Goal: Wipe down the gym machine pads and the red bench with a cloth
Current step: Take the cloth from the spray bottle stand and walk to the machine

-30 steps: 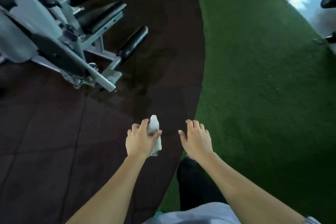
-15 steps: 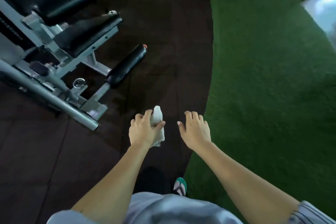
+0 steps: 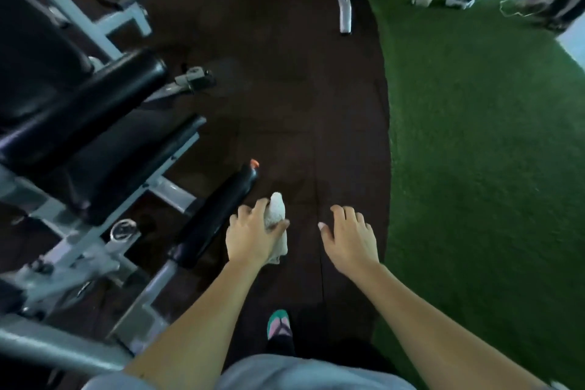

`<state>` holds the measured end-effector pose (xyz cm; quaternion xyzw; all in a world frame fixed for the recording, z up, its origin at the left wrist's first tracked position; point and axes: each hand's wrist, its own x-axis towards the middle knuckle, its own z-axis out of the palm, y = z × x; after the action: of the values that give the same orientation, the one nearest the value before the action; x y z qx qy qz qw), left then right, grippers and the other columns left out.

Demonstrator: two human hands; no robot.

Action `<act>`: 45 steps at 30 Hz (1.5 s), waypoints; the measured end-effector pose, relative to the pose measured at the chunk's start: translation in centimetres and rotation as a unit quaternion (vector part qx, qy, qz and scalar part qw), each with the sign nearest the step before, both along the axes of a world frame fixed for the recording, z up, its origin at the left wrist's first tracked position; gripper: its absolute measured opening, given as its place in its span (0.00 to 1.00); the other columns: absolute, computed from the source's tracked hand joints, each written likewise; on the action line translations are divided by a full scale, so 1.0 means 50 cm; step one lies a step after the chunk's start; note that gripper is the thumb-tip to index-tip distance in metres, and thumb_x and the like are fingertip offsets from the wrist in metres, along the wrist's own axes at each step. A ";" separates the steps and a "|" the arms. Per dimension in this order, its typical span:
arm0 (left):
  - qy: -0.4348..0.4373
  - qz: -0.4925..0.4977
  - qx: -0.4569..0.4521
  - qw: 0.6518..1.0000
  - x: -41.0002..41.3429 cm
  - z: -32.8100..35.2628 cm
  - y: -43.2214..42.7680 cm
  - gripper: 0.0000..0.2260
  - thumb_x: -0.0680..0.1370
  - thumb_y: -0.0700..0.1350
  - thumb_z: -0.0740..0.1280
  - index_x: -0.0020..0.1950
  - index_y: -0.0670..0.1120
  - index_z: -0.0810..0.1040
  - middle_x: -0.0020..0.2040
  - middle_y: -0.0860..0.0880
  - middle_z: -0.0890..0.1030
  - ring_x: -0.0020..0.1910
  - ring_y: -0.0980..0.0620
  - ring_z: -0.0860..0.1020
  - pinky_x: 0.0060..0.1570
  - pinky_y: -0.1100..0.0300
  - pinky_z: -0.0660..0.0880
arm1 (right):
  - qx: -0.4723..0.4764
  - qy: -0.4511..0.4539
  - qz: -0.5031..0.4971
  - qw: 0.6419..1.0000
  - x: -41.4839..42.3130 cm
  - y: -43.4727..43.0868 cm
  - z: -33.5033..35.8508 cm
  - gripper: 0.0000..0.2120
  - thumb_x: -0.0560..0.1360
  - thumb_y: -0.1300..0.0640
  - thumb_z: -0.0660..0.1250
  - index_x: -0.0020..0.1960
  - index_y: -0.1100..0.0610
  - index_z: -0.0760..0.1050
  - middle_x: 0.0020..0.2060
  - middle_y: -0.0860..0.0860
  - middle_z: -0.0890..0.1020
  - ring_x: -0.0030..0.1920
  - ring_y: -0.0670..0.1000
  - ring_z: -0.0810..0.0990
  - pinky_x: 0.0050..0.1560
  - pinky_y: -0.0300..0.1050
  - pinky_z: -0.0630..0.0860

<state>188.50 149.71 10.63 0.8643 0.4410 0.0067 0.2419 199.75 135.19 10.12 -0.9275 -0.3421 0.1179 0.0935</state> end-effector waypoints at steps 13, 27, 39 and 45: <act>0.001 0.070 -0.012 0.998 0.645 -0.026 0.328 0.29 0.72 0.64 0.66 0.69 0.52 0.67 0.59 0.43 0.74 0.57 0.41 0.73 0.54 0.46 0.74 | -0.027 -0.001 0.045 0.999 0.654 0.353 -0.011 0.22 0.80 0.45 0.55 0.67 0.58 0.66 0.60 0.55 0.74 0.59 0.56 0.73 0.55 0.51 0.71; 0.008 0.169 0.003 0.986 1.077 -0.033 0.800 0.28 0.74 0.63 0.65 0.69 0.51 0.67 0.60 0.42 0.74 0.57 0.41 0.73 0.52 0.49 0.73 | -0.019 -0.030 0.168 0.985 1.134 0.920 -0.012 0.21 0.80 0.45 0.55 0.66 0.57 0.66 0.60 0.54 0.74 0.58 0.57 0.73 0.54 0.50 0.70; -0.010 0.372 -0.039 0.927 1.200 -0.038 1.233 0.26 0.74 0.63 0.64 0.68 0.53 0.67 0.60 0.45 0.74 0.57 0.43 0.72 0.54 0.51 0.71 | -0.036 -0.056 0.363 0.930 1.297 1.467 -0.013 0.22 0.80 0.45 0.54 0.67 0.58 0.65 0.61 0.55 0.73 0.58 0.56 0.73 0.53 0.50 0.71; -0.027 0.531 -0.047 0.846 1.187 -0.049 1.370 0.26 0.73 0.62 0.65 0.68 0.54 0.68 0.60 0.45 0.74 0.58 0.43 0.71 0.55 0.49 0.73 | -0.040 -0.062 0.511 0.856 1.274 1.701 -0.024 0.21 0.80 0.45 0.54 0.66 0.58 0.66 0.59 0.55 0.74 0.57 0.57 0.74 0.52 0.50 0.72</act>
<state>247.85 218.21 8.16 0.4849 0.8259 0.1363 0.2535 263.46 220.24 8.91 -0.6303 -0.7682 0.1053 -0.0380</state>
